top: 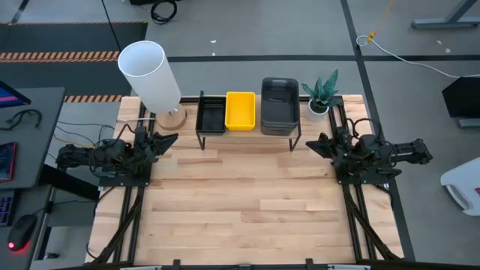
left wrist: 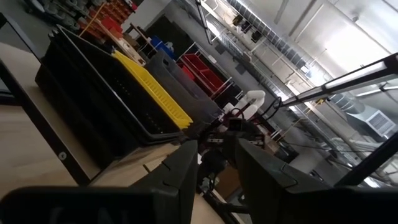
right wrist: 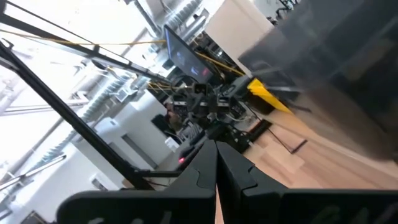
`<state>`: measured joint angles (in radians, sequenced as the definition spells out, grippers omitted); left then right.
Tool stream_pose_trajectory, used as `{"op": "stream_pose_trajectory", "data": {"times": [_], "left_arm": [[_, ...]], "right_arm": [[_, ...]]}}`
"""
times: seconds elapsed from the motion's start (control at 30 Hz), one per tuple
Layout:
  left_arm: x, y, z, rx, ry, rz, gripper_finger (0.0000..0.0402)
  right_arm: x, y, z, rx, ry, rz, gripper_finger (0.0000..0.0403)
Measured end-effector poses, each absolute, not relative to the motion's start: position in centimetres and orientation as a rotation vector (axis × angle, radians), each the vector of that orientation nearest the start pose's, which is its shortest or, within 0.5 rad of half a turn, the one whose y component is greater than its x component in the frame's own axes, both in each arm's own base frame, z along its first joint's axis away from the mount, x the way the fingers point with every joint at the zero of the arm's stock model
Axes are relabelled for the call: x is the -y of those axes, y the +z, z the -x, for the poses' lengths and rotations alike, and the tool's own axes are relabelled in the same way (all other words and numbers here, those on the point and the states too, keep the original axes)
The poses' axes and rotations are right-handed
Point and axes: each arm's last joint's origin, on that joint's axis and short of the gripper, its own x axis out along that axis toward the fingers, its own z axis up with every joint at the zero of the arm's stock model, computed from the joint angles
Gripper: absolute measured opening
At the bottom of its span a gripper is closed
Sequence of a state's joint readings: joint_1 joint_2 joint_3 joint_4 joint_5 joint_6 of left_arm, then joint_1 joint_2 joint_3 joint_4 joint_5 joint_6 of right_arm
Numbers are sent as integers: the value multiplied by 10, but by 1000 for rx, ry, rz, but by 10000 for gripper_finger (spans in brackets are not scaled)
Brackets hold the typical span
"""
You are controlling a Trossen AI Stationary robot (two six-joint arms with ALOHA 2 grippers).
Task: Stack baskets on shelf by color
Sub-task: Return to Home Position
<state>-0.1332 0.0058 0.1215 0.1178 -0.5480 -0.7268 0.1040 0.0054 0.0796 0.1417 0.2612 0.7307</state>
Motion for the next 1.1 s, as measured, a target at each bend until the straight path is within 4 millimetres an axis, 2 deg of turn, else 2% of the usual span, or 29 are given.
{"op": "stream_pose_trajectory", "data": {"times": [0.33, 0.53, 0.8, 0.87, 1.03, 1.1], "left_arm": [[-4, 214, -84, 363, 311, 815, 116], [-4, 211, -84, 339, 318, 845, 116], [-4, 198, -86, 224, 365, 875, 116], [-3, 193, -86, 183, 377, 894, 117], [-3, 185, -86, 112, 411, 897, 116], [-3, 183, -86, 91, 422, 889, 117]], "right_arm": [[-2, 186, -95, 264, -80, -794, 3], [-2, 184, -95, 251, -98, -758, 5], [3, 172, -95, 189, -314, -722, 6], [3, 172, -96, 183, -325, -680, 6], [3, 170, -97, 120, -341, -410, 6], [2, 170, -97, 110, -328, -383, 7]]}}
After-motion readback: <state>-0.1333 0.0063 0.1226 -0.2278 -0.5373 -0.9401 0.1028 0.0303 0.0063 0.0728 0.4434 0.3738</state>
